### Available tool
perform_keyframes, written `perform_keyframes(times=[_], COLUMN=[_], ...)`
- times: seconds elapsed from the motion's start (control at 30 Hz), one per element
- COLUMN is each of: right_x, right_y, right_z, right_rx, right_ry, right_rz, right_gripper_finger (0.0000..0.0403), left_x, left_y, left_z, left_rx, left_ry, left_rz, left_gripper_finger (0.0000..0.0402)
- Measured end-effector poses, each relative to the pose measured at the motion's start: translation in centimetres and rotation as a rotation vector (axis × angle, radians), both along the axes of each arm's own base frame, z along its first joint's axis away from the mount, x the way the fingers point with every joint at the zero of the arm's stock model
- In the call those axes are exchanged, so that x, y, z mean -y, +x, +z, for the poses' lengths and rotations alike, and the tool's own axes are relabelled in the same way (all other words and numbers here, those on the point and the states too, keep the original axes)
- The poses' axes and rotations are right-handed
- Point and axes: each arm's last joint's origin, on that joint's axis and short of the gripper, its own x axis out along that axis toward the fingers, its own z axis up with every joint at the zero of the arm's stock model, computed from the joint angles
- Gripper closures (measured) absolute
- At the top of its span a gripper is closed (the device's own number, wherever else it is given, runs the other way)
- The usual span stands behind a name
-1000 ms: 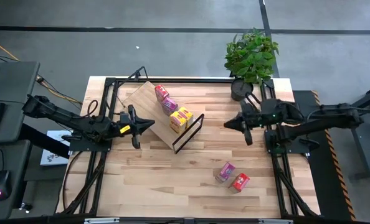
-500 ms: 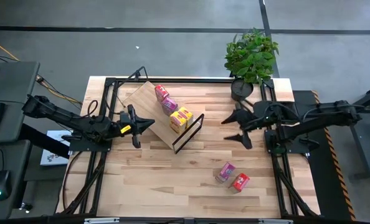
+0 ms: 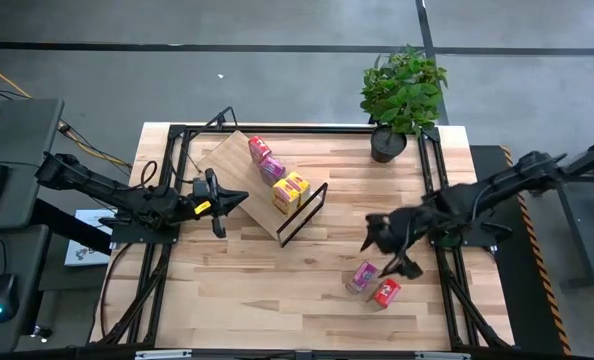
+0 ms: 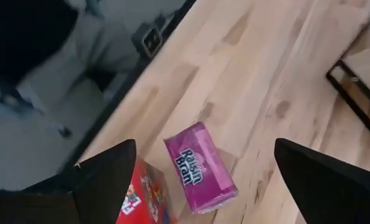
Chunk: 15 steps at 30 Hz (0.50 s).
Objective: Stack cereal on shelf
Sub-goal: Put the violet cereal box on the shelf aligned with the other violet cereal box
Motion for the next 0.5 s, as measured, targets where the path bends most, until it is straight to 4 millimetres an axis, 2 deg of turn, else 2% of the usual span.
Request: perform_keyframes(times=[0.13, 0.27, 0.5], right_x=[-1.4, -1.9, -2.2], right_y=[1.2, 2.0, 2.4], right_z=[-1.7, -3.0, -3.8], right_rx=[-0.023, -0.073, -0.102], right_ry=[-0.091, -0.120, -0.126], right_rz=[0.037, 0.045, 0.099], right_gripper_finger=[0.0032, 0.0032, 0.0032], left_x=[0.0, 0.0, 0.0], left_y=[0.0, 0.0, 0.0], left_z=[0.0, 0.0, 0.0], left_rx=[-0.002, -0.002, -0.004], left_ry=[0.001, 0.001, 0.002], left_rz=[0.000, 0.000, 0.000], left_gripper_finger=[0.0401, 0.0402, 0.0402])
